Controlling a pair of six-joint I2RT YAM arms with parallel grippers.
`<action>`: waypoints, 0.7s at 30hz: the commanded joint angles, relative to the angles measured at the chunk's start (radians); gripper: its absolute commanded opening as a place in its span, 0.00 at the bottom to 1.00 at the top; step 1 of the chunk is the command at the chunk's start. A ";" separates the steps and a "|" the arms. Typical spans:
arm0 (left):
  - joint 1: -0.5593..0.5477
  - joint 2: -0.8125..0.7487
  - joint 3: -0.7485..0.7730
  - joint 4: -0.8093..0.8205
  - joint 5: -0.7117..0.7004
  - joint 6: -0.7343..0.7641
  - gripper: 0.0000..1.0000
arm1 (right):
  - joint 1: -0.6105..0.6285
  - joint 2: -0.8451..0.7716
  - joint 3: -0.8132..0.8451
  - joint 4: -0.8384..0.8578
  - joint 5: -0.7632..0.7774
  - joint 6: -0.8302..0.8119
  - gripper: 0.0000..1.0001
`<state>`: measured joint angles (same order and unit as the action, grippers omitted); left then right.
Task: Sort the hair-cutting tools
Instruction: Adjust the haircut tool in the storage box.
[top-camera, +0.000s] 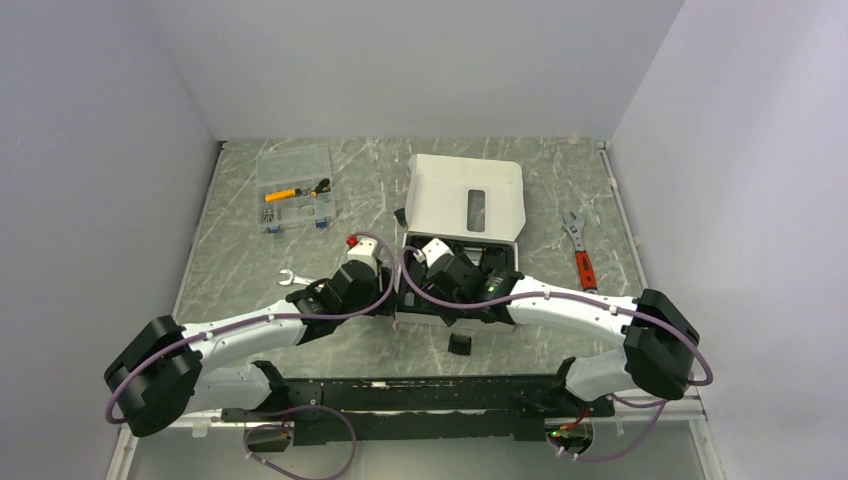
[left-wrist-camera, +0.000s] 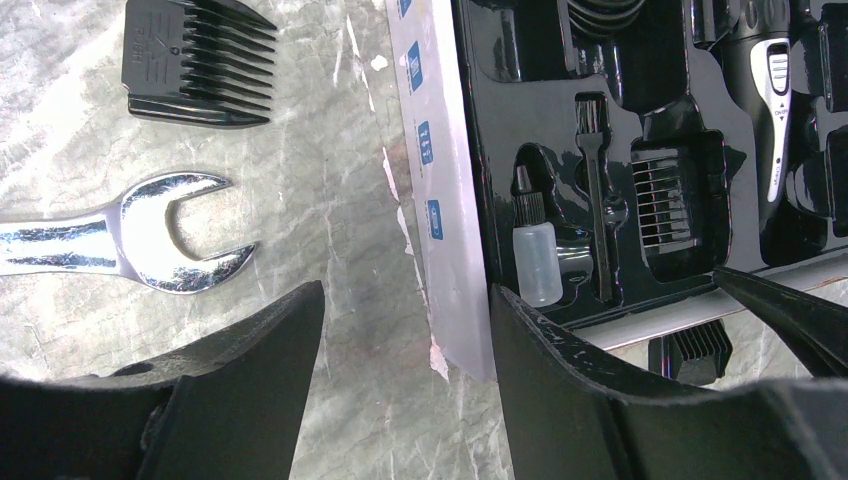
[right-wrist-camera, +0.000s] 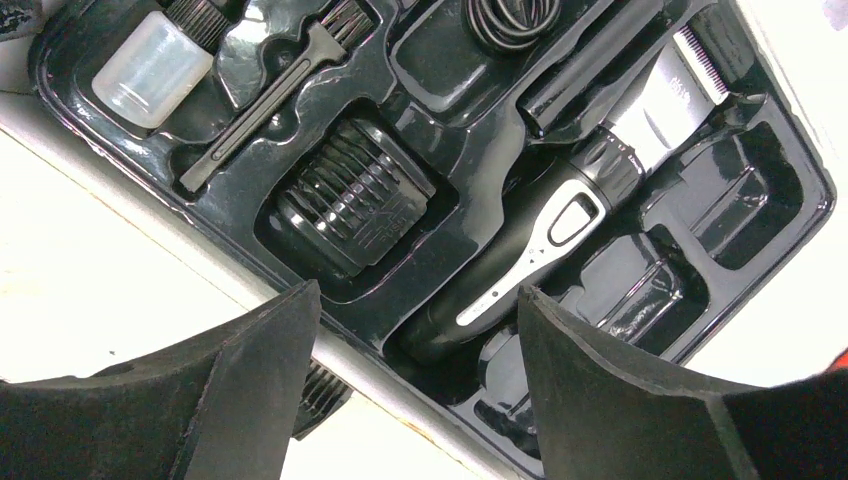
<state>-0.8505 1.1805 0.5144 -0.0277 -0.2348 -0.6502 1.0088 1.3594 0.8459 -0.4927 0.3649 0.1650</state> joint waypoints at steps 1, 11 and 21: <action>0.006 -0.010 -0.014 -0.066 -0.029 0.004 0.67 | 0.012 0.007 0.033 -0.011 0.016 -0.053 0.75; 0.006 -0.014 -0.018 -0.060 -0.028 0.003 0.67 | 0.015 0.084 0.024 0.057 0.030 -0.032 0.75; 0.006 -0.007 -0.021 -0.052 -0.021 0.006 0.67 | 0.009 0.110 -0.015 0.124 0.121 0.024 0.75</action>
<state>-0.8501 1.1770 0.5106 -0.0265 -0.2348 -0.6510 1.0164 1.4380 0.8520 -0.4328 0.4152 0.1394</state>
